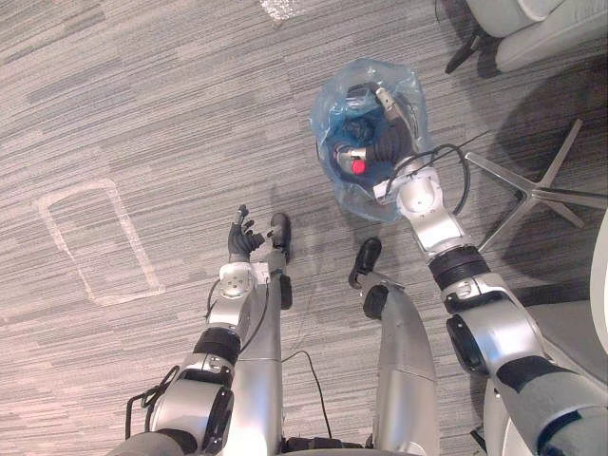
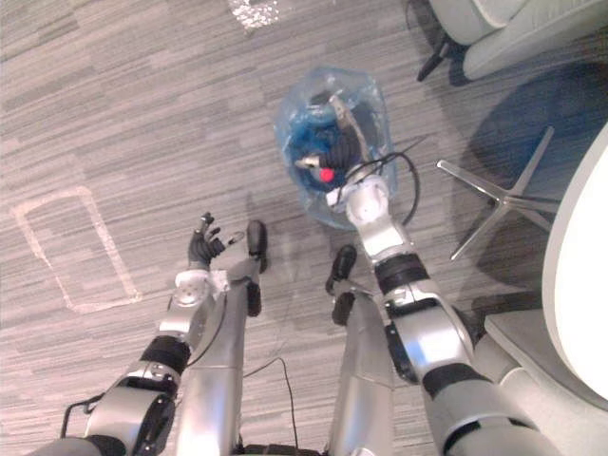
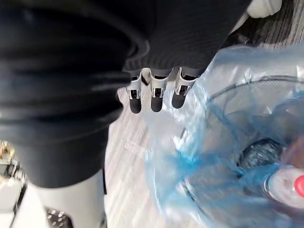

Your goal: Gather rubbish on tea table into small bin, then transfer packed bag to large trash can.

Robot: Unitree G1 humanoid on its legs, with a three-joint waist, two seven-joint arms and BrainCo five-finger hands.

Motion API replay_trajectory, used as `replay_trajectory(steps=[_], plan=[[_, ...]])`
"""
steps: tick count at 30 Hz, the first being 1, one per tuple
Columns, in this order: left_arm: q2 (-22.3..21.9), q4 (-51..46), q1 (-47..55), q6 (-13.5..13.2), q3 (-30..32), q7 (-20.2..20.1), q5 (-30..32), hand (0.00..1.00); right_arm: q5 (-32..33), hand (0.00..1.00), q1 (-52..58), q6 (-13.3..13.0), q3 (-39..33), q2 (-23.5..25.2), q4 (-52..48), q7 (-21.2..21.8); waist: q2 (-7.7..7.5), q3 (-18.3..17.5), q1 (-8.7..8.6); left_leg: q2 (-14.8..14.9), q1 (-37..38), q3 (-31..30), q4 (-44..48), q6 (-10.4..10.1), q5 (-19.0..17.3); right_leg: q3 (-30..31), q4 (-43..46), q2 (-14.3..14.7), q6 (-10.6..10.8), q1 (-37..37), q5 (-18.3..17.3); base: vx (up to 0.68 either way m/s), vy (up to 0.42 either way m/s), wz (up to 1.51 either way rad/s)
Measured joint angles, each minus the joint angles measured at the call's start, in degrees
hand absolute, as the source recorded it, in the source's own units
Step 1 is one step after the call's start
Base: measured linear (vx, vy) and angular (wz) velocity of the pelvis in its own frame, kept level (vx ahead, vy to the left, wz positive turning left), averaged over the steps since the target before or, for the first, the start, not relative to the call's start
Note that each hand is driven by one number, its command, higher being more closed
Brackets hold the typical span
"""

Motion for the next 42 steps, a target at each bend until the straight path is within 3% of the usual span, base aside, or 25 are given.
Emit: replay_trajectory(steps=[12,19,20,25,29,38,42], plan=[[-0.02,1.49,-0.92,-0.20,0.52,0.01,0.00,0.00,-10.32,0.00,1.59,0.30,1.58,1.93,8.96,1.92,-0.09,-0.19,-0.16,-0.36,-2.70,-0.45,0.11,0.07,0.38,-0.19,0.98,-0.32,-0.11,-2.77,-0.07,0.00,0.000,0.02],[0.00,1.63,-2.20,-0.39,0.80,0.09,-0.15,0.00,-12.08,0.00,1.55,-1.18,1.06,2.77,13.46,2.02,-0.08,-0.19,-0.11,-1.10,-5.91,-1.30,-0.30,0.49,0.99,-0.83,2.74,-1.18,-0.46,-6.17,-0.67,-0.03,-0.006,0.11],[-0.06,1.62,-2.44,-0.42,0.79,0.08,-0.33,0.00,-12.05,1.00,1.48,-1.40,0.92,2.82,13.70,2.02,-0.08,-0.19,-0.12,-1.21,-6.47,-1.26,-0.56,0.61,1.25,-0.91,3.15,-1.50,-0.52,-6.98,-0.81,-0.03,-0.011,0.17],[-0.20,0.99,-2.59,-0.53,0.80,0.10,-2.45,0.00,-11.71,1.00,0.92,-2.38,0.92,4.31,15.63,2.89,-0.08,-0.19,0.20,-1.70,-8.68,-1.32,-1.26,0.40,2.29,-1.34,4.53,-2.42,-0.86,-9.68,-1.25,-0.02,-0.010,0.13],[-0.94,-0.42,-2.61,-1.17,0.84,0.07,-3.45,0.00,-7.34,1.00,-0.25,-3.12,1.09,4.61,15.35,4.41,-0.08,-0.19,0.47,-2.28,-8.96,-1.40,-3.02,0.18,3.47,-1.38,4.74,-2.86,-0.92,-10.74,-1.33,-0.02,-0.019,0.12],[-1.61,-1.79,-2.22,-1.22,0.84,-0.44,-4.59,0.00,16.18,1.00,1.11,-1.90,-1.50,5.30,6.62,9.17,-0.08,-0.19,1.02,-2.35,-8.19,-1.67,-3.74,-0.03,4.18,-1.40,5.00,-2.83,-0.99,-10.28,-1.54,-0.01,-0.012,0.02],[-1.64,-1.85,-1.42,-1.05,0.88,-0.69,-4.57,0.00,21.10,1.00,4.17,-0.87,-3.40,6.32,2.55,9.03,-0.06,-0.20,1.08,-2.05,-6.08,-1.68,-4.14,-0.01,4.27,-1.53,4.27,-2.44,-1.02,-7.96,-1.52,-0.02,-0.014,-0.03]])
